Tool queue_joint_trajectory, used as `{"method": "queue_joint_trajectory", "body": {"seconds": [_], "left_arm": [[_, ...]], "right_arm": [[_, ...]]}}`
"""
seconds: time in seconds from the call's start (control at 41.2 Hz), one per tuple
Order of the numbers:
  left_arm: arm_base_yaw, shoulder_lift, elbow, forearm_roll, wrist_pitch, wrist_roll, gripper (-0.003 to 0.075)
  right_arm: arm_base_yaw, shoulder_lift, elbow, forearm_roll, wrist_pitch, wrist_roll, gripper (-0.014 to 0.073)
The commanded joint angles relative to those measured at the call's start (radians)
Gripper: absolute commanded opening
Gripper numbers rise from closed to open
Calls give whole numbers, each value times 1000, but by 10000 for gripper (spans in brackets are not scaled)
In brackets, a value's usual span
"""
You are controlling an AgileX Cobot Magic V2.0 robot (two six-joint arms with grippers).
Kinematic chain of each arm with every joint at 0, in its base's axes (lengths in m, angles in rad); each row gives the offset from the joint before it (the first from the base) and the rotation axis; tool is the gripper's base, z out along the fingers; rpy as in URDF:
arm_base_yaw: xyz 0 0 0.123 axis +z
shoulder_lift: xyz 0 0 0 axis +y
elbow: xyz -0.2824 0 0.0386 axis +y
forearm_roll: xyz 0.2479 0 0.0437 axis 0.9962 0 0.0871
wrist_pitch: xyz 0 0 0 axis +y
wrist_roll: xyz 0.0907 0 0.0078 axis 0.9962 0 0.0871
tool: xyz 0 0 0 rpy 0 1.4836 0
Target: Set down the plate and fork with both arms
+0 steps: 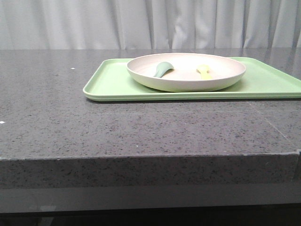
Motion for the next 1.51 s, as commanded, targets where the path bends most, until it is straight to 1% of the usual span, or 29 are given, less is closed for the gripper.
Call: {"method": "queue_joint_trajectory", "body": {"seconds": [0.0,0.097,0.219,0.34,0.413,0.534,0.607,0.68,0.777,0.923,1.02,1.166,1.481], "left_arm": [[0,6,-28,2,-80,-8,-18],[0,6,-28,2,-80,-8,-18],[0,6,-28,2,-80,-8,-18],[0,6,-28,2,-80,-8,-18],[0,6,-28,2,-80,-8,-18],[0,6,-28,2,-80,-8,-18],[0,6,-28,2,-80,-8,-18],[0,6,-28,2,-80,-8,-18],[0,6,-28,2,-80,-8,-18],[0,6,-28,2,-80,-8,-18],[0,6,-28,2,-80,-8,-18],[0,6,-28,2,-80,-8,-18],[0,6,-28,2,-80,-8,-18]], "right_arm": [[41,64,-79,20,-84,-8,552],[109,154,-150,20,-76,-8,552],[175,300,-264,20,-15,-8,550],[202,449,-395,19,70,22,549],[212,521,-457,3,89,45,549],[238,634,-559,-36,115,122,524],[262,693,-623,-99,149,201,494],[284,746,-690,-183,211,284,493],[305,822,-772,-259,298,385,493],[308,929,-892,-272,383,449,493],[307,992,-949,-270,436,479,493],[307,1067,-1005,-259,484,484,492],[304,1135,-1025,-240,526,486,488]]}}
